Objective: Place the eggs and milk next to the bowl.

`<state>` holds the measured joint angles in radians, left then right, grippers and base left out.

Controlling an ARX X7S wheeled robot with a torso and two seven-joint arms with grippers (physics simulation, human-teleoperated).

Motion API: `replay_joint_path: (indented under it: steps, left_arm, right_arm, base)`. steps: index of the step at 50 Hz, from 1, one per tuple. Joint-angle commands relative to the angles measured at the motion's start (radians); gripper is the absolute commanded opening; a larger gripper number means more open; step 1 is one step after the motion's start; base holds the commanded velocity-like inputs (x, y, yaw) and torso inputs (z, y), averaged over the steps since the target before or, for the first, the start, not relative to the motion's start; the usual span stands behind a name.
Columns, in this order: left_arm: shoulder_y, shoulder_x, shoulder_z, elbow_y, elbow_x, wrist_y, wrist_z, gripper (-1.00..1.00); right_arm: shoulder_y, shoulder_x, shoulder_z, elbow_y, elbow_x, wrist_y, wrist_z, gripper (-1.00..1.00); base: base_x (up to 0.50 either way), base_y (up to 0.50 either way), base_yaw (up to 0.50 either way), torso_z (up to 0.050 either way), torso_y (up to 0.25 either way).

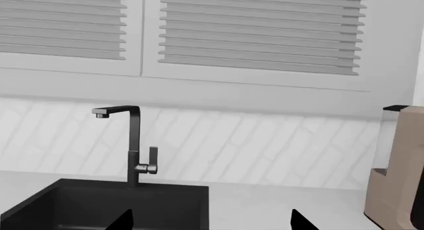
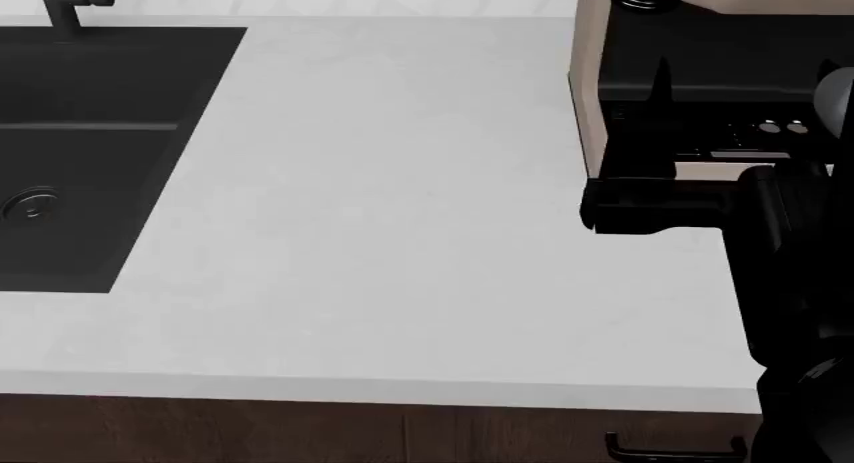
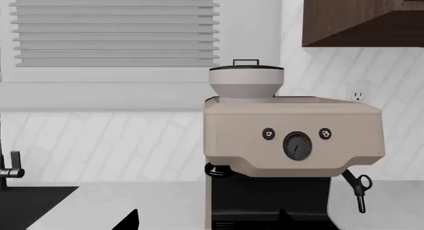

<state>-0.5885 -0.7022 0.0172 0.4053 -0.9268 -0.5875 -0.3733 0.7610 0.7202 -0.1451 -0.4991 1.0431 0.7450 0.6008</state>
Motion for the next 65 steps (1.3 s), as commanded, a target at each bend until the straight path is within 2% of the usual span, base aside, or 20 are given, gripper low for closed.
replay_joint_path:
  steps: [1, 65]
  left_arm:
    - [-0.001, 0.003, 0.004, -0.006, 0.005, 0.006, 0.004, 1.0]
    - [-0.005, 0.012, 0.026, -0.012, 0.014, 0.014, 0.002, 1.0]
  right_arm:
    - [0.004, 0.001, -0.002, -0.001, 0.004, 0.002, 0.002, 1.0]
    - [-0.004, 0.008, -0.011, 0.0, 0.012, -0.003, 0.0, 1.0]
  base:
    - [0.0, -0.5, 0.0, 0.0, 0.0]
    - [0.0, -0.5, 0.0, 0.0, 0.0]
